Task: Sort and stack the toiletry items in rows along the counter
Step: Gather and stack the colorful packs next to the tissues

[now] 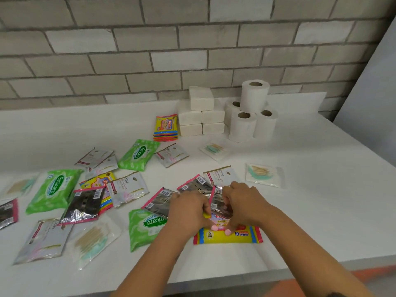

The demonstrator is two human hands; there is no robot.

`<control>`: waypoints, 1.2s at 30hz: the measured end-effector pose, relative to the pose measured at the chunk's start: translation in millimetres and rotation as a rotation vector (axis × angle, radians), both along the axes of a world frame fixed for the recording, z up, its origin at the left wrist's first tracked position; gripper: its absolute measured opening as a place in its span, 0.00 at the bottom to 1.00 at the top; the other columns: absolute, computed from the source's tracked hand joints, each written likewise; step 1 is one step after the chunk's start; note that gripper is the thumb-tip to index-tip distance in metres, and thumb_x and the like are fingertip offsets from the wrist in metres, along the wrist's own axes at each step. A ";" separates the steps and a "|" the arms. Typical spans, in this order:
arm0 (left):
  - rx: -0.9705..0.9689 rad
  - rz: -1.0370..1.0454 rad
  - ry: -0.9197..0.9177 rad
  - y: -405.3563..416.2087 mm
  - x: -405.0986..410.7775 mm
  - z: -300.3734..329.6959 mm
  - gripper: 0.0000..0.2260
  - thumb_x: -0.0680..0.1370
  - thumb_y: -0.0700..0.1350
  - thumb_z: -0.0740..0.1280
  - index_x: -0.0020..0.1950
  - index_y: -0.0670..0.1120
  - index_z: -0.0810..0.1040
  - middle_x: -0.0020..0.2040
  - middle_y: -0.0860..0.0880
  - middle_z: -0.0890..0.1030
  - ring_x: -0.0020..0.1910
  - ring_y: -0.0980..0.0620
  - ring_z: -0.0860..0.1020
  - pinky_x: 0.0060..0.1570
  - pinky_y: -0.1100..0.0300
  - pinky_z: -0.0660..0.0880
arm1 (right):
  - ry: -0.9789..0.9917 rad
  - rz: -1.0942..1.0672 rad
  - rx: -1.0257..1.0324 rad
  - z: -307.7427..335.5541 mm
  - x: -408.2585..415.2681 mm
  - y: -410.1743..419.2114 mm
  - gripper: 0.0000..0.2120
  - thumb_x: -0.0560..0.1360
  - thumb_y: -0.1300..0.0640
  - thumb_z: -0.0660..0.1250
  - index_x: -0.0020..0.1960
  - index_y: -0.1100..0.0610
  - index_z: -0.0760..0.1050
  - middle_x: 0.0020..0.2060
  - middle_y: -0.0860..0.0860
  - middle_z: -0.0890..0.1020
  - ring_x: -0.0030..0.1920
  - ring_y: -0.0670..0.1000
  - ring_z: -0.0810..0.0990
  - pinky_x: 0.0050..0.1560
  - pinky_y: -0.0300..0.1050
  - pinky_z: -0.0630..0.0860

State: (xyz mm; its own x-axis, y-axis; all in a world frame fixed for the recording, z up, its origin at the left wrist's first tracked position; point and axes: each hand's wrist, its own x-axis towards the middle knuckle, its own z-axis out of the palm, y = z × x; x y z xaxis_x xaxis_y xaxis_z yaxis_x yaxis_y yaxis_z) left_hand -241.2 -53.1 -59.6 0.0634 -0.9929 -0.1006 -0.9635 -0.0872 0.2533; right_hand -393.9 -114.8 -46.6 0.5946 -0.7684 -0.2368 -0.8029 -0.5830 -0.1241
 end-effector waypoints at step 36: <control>0.059 0.264 0.863 -11.9 12.8 4.3 0.12 0.70 0.42 0.75 0.46 0.51 0.74 0.48 0.44 0.81 0.46 0.44 0.82 0.50 0.46 0.80 | -0.236 -0.150 -0.028 -16.1 -0.5 -15.0 0.10 0.78 0.49 0.60 0.56 0.47 0.78 0.54 0.50 0.77 0.56 0.52 0.73 0.53 0.47 0.71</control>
State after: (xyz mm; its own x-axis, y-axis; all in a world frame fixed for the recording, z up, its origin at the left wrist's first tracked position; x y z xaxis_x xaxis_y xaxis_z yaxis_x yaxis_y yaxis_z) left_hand -228.5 -65.0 -55.3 0.1678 -0.9484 -0.2691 -0.3877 -0.3144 0.8665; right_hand -394.5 -129.9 -62.7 0.5101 -0.8561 -0.0823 -0.8311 -0.4660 -0.3036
